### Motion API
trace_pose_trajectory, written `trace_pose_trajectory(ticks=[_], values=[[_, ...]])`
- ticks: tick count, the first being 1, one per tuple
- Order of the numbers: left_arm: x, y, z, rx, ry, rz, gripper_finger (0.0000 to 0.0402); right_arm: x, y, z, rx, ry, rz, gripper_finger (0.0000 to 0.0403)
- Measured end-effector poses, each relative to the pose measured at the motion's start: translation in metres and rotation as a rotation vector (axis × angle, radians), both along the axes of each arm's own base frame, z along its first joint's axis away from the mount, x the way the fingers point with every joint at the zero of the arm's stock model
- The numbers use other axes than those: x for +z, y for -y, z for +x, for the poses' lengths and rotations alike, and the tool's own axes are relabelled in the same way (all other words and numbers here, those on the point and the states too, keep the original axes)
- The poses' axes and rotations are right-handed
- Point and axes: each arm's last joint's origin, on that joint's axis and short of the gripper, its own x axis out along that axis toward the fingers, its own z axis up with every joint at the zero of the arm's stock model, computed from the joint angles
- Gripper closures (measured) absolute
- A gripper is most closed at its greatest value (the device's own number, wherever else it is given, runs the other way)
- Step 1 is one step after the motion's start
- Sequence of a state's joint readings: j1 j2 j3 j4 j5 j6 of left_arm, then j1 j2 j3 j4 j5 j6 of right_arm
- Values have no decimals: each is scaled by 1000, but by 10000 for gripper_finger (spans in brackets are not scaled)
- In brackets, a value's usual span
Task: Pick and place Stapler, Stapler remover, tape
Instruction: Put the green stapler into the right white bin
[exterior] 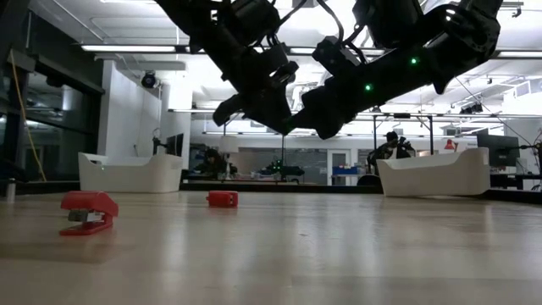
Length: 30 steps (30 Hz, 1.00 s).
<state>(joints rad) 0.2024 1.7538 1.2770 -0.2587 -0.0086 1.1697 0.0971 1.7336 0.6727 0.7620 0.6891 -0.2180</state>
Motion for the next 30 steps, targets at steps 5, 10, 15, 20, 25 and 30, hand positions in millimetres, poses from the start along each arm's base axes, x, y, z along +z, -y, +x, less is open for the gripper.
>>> trace_pose_trajectory(ticks=[5,10,15,20,25,30], values=[[0,0,0,0,5,0,329,0,0,0,-4,0,-2,255],[1,0,1,-2,14,0,329,0,1,-1,-29,-6,-19,277],[1,0,1,7,13,-9,329,0,1,-1,-39,-12,-30,329],[1,0,1,19,14,-22,329,0,1,-1,-43,-11,-32,337],[1,0,1,20,15,-21,321,1,1,-1,-53,-4,-33,332],[1,0,1,25,13,-24,291,1,1,-1,-52,-2,-30,338]])
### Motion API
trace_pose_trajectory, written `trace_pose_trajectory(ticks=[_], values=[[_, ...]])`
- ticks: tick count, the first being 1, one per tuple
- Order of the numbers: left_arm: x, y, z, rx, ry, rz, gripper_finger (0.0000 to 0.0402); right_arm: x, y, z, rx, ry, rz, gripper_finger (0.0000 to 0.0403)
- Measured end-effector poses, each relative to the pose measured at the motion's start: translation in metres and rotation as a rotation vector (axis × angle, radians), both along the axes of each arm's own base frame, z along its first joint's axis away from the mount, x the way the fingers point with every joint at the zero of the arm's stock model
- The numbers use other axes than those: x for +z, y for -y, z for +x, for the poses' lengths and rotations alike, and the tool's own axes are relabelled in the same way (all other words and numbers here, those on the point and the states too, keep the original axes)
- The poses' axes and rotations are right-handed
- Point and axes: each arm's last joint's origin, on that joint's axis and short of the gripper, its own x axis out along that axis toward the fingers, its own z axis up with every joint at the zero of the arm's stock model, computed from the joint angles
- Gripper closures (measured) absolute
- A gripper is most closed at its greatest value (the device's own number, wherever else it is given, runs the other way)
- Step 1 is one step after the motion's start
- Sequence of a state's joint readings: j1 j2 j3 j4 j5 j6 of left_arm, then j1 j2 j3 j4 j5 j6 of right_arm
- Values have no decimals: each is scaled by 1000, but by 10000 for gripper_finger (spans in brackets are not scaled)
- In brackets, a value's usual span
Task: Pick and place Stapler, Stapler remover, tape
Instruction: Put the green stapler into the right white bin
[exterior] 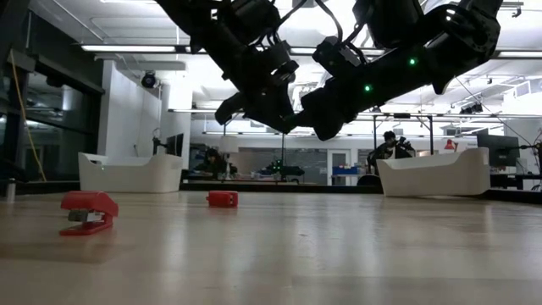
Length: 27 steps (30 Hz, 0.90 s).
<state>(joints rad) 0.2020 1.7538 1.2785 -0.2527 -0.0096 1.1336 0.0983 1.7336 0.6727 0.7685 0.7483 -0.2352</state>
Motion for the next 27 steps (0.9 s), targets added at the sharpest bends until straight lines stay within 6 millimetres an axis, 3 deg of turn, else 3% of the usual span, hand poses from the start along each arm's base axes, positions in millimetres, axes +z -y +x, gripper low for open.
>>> trace_pose_trajectory(ticks=[7,14,21,27], values=[[0,-1,-1,50,-15,28,250,0,0,0,3,4,2,338],[-6,-5,-9,173,-137,139,222,-1,1,-1,-37,-17,-11,338],[-13,-6,-19,222,-273,180,220,5,7,-12,-233,-24,-4,338],[-14,-5,-21,251,-281,153,220,25,21,-34,-418,21,67,338]])
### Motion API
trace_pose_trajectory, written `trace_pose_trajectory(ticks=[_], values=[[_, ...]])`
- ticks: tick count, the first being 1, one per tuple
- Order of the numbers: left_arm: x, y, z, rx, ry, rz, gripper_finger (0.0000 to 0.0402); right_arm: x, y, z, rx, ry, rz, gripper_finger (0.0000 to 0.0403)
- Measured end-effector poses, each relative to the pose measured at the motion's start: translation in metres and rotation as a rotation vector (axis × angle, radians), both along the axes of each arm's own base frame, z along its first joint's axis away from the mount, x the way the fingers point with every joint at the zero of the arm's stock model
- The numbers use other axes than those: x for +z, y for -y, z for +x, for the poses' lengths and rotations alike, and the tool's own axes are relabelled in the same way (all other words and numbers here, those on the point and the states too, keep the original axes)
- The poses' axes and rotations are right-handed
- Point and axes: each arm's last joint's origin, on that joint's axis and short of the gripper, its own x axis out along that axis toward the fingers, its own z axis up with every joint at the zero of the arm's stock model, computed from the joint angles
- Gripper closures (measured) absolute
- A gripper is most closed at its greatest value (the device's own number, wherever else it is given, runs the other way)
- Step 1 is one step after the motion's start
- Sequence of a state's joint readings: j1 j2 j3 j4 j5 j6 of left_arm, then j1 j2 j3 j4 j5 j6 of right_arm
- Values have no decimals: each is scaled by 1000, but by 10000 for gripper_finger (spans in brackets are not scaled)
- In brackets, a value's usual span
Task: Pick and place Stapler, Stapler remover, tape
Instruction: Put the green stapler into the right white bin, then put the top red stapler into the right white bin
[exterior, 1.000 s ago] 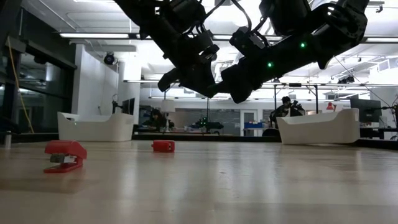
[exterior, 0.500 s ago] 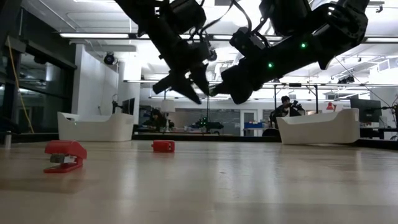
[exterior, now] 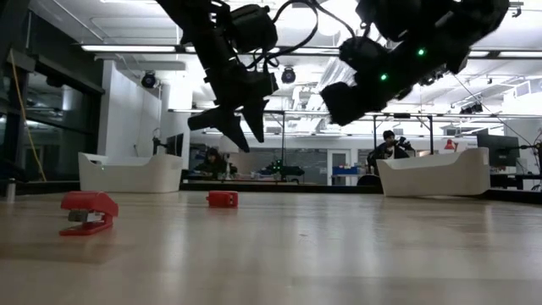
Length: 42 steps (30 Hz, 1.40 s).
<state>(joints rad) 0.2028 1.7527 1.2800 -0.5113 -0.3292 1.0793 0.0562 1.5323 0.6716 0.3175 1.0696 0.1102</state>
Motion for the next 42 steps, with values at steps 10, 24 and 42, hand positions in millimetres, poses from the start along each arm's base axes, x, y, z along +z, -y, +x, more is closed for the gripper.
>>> trace_pose_trajectory(ticks=[10,24,42], values=[[0,0,0,18,19,-20,220,17,42,-62,-314,77,269,337],[0,1,1,17,30,-39,220,8,83,-96,-537,-46,435,336],[-2,1,-1,16,4,-48,220,6,95,-103,-573,-54,520,287]])
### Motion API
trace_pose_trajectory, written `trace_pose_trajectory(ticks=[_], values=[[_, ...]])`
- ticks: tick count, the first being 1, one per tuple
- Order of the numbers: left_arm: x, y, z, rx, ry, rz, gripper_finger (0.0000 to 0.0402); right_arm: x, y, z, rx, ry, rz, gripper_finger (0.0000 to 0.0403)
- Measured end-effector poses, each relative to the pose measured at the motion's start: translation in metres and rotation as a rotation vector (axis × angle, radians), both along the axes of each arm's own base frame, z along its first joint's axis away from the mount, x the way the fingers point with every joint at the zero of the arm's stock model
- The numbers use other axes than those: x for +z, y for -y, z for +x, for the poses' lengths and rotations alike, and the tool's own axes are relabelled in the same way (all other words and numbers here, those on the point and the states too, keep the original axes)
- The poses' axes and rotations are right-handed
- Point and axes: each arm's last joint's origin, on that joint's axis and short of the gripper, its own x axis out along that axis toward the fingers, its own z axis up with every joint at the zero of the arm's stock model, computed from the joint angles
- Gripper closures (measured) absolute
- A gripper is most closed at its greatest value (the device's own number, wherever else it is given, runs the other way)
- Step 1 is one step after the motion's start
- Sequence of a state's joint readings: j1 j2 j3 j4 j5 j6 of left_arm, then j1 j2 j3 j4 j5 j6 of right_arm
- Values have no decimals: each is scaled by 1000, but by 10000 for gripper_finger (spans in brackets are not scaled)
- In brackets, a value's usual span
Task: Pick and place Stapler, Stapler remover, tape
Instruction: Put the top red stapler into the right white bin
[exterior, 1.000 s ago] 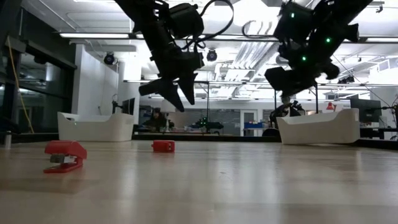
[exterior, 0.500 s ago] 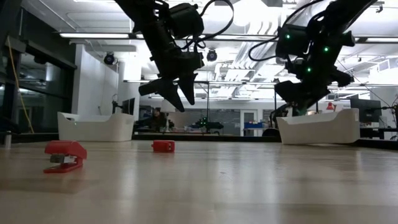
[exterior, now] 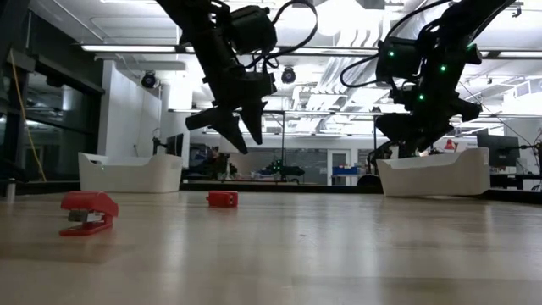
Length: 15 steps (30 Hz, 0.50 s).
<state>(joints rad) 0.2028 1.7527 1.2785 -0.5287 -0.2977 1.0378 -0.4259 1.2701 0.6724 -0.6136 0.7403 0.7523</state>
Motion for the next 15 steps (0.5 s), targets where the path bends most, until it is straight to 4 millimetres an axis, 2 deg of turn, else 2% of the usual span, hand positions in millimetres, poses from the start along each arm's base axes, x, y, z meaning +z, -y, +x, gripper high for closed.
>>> trace_pose_trajectory(ticks=[6,15], values=[[1,2,-10,11,-73,-22,220,0,0,0,-13,6,-11,257],[34,14,-43,-21,-74,-235,220,4,-8,4,23,-26,-82,228]])
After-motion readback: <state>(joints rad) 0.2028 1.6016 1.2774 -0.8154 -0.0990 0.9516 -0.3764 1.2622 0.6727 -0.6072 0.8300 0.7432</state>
